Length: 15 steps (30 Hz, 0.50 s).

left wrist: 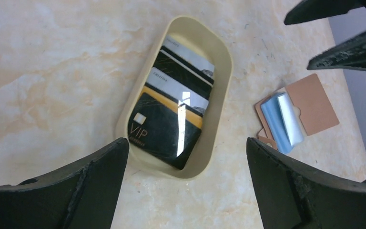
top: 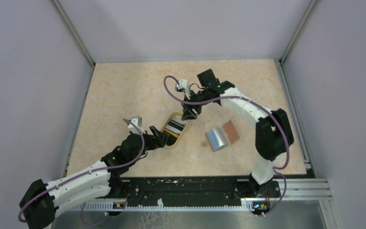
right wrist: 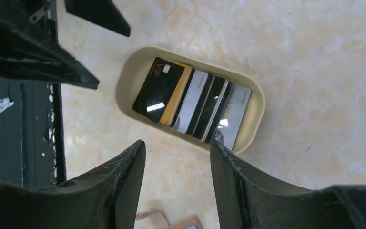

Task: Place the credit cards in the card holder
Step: Open the card holder at the center of the board, then pick up the credit card from the storage box.

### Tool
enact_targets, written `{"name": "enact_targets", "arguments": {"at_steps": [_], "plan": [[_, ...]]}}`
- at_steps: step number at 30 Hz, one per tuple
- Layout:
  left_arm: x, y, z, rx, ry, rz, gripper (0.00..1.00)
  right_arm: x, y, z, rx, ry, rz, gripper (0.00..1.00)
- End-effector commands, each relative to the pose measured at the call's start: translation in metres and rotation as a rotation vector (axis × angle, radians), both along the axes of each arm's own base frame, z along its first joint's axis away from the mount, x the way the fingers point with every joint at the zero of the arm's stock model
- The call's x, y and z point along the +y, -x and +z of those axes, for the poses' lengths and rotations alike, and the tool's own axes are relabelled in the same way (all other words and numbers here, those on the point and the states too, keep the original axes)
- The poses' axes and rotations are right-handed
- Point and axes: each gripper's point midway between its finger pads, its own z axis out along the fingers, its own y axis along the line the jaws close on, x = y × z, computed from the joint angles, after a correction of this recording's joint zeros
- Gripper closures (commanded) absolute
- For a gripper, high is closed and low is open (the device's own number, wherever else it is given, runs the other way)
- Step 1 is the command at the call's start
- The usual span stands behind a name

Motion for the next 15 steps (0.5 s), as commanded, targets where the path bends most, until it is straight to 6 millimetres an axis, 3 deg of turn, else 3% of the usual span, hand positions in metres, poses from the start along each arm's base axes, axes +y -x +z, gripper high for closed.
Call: {"name": "enact_targets", "arguments": {"at_steps": [1,7,15], "plan": [[0.014,0.002,-0.015,0.04,0.112,0.108,0.02,0.041,-0.016,-0.005,0.078,-0.031,-0.008,0.47],[0.02,0.005,-0.034,0.099,0.132,0.157,0.04,0.066,-0.026,-0.039,0.116,0.059,-0.047,0.44],[0.015,0.008,-0.053,0.201,0.197,0.201,0.13,0.07,-0.031,-0.075,0.1,0.167,-0.11,0.4]]}}
